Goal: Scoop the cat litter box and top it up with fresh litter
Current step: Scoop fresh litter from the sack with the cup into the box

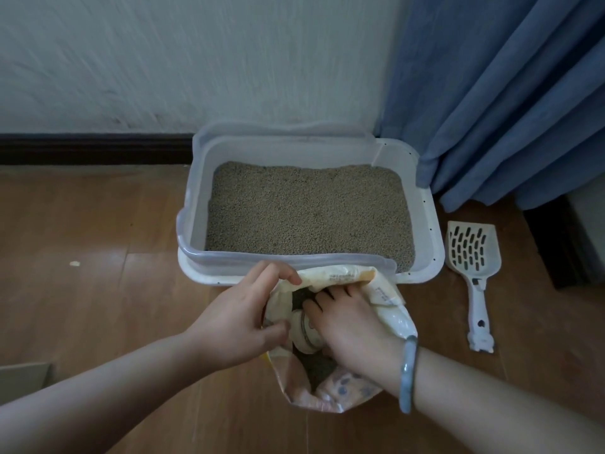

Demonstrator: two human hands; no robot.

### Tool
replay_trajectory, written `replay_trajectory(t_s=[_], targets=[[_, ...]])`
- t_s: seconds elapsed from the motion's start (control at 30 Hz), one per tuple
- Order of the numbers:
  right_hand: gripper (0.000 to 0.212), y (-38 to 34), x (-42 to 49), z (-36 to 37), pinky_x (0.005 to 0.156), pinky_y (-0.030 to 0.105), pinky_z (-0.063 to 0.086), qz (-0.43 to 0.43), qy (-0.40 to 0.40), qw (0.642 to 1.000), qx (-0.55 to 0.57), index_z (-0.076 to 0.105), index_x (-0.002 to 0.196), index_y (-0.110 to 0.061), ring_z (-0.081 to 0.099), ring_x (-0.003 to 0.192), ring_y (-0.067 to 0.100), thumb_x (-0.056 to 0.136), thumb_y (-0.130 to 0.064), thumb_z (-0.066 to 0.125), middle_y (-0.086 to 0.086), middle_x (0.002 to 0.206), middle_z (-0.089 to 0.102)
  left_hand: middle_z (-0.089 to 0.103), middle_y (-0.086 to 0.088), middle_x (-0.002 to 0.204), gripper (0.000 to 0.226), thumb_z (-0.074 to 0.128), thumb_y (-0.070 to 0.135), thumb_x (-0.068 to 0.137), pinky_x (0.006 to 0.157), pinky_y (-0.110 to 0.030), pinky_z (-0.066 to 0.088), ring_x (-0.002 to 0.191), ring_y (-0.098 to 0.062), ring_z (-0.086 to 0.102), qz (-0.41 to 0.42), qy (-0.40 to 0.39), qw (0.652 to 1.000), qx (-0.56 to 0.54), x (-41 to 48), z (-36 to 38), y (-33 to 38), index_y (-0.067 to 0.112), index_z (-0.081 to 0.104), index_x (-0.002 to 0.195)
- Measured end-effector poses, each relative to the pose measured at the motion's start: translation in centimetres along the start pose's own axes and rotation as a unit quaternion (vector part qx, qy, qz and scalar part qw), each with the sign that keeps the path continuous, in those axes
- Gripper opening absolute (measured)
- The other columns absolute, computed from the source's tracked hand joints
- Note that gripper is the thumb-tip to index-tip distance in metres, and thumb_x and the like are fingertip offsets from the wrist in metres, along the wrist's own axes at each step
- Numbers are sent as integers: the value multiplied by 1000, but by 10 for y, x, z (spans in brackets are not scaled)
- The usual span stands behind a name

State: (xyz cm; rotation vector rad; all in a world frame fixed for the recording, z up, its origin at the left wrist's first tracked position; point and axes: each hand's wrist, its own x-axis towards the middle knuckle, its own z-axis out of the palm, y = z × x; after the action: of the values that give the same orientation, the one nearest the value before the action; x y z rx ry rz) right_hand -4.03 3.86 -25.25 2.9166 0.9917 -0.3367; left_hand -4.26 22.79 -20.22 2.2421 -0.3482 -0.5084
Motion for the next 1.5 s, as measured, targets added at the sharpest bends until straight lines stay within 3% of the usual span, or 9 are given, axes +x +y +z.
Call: replay_trajectory(t_s=[0.1, 0.23, 0.33, 0.43, 0.57, 0.73, 1.03, 1.23, 1.5], targets=[[59, 13, -2, 1, 76, 42, 51, -21, -17, 999, 38, 66, 90, -18, 64, 82, 28, 36, -35, 83, 2, 83, 67, 42, 23, 119, 53, 53, 39, 61, 77, -39, 49, 89, -16, 56, 1, -3, 1000, 2, 0, -1, 1, 48, 33, 109], [71, 21, -2, 5, 98, 44, 33, -46, -82, 988, 119, 52, 122, -23, 48, 118, 26, 58, -41, 77, 0, 120, 58, 42, 23, 120, 53, 51, 37, 59, 75, -40, 49, 86, -16, 56, 0, -12, 1000, 0, 0, 0, 3, 48, 34, 109], [70, 25, -3, 5, 105, 38, 21, -47, -89, 980, 172, 43, 130, -28, 35, 127, 19, 68, -44, 72, -6, 131, 49, 42, 23, 120, 54, 50, 36, 58, 78, -42, 49, 94, -19, 57, 5, -11, 1000, 4, 0, 0, 5, 46, 34, 110], [68, 26, -3, 2, 103, 32, 23, -24, -111, 957, 267, 39, 129, -35, 34, 123, 14, 70, -48, 71, -9, 131, 46, 41, 24, 120, 55, 49, 37, 57, 77, -41, 49, 94, -19, 56, 9, -10, 1000, 11, 1, 0, 7, 46, 33, 110], [67, 28, -3, -6, 92, 28, 42, 8, -160, 907, 390, 40, 123, -38, 49, 107, 10, 67, -41, 78, -9, 119, 53, 39, 27, 121, 55, 49, 36, 58, 78, -40, 48, 96, -19, 56, 10, -10, 1000, 14, 2, 0, 8, 45, 33, 110], [69, 31, -4, -14, 90, 26, 46, 18, -189, 883, 429, 42, 120, -32, 54, 103, 7, 64, -30, 83, -12, 114, 56, 40, 25, 120, 54, 47, 38, 59, 75, -38, 48, 92, -16, 56, 17, -7, 1000, 20, 2, 0, 9, 45, 34, 110], [69, 42, -15, -20, 91, 20, 46, 38, -143, 852, 502, 54, 118, -35, 56, 105, -4, 58, -19, 83, -19, 111, 61, 43, 25, 119, 46, 60, 47, 71, 77, -36, 48, 89, -13, 56, 36, -5, 999, 0, 2, 0, 7, 45, 38, 111], [68, 48, -28, -36, 88, 18, 46, 41, -106, 852, 511, 49, 114, -33, 56, 104, -2, 59, -16, 85, -18, 107, 60, 44, 25, 120, 50, 64, 57, 71, 74, -27, 48, 86, -10, 56, 33, -5, 999, 1, 2, -1, 3, 46, 39, 112], [77, 59, -41, -60, 86, 12, 45, 77, -39, 804, 589, 48, 118, -27, 56, 106, -3, 56, -4, 88, -16, 108, 61, 45, 26, 119, 40, 56, 59, 77, 70, -23, 49, 79, -12, 56, 22, 2, 999, -36, 0, -3, 6, 46, 43, 113]])
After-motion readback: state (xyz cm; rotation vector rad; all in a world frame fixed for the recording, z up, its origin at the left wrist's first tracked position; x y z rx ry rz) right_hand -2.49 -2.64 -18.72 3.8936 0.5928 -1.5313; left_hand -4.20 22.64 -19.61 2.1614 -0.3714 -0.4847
